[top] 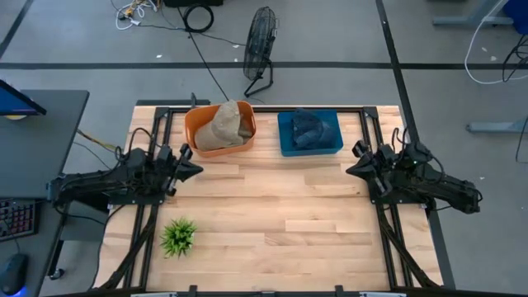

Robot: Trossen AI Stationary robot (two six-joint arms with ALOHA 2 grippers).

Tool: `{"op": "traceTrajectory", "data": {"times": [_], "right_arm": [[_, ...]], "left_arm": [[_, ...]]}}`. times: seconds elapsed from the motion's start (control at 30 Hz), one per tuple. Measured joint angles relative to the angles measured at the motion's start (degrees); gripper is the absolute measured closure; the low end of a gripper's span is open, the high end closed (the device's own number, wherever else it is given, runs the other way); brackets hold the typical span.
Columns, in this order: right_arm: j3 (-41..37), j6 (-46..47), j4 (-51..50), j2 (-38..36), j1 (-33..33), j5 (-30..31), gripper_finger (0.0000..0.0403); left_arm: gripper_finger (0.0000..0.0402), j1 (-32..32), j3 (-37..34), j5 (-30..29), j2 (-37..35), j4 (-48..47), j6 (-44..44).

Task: Pick & Place hat
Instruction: Return to Home Position

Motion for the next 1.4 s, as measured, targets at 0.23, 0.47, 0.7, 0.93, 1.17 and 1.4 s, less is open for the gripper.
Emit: {"op": "traceTrajectory", "data": {"times": [0.23, 0.47, 0.7, 0.93, 1.17, 1.4], "right_arm": [[-6.3, 4.0, 7.4, 0.0, 0.0, 3.4, 0.0403], [-9.8, 6.8, 8.5, 0.0, 0.0, 3.7, 0.0403], [-9.7, 8.0, 7.6, 0.0, 0.0, 3.7, 0.0398], [-9.7, 16.8, 0.9, 0.0, 0.0, 11.5, 0.0383], [-9.6, 17.0, -1.8, 0.7, 0.0, 17.6, 0.0381], [-9.6, 16.8, -1.9, 0.7, 0.0, 18.0, 0.0381]], "left_arm": [[0.0399, 0.0, 0.0, -2.5, 0.0, -0.1, -0.3], [0.0399, 0.0, 0.0, -2.8, 0.0, -0.5, 8.7], [0.0399, 0.0, 0.0, -9.9, 0.0, -0.7, 12.2], [0.0399, 0.0, 0.0, -10.4, 0.0, -2.7, 12.1], [0.0399, 0.0, 0.0, -10.4, 0.0, -2.7, 12.0], [0.0399, 0.0, -0.1, -10.4, 0.0, -2.7, 12.0]]}}
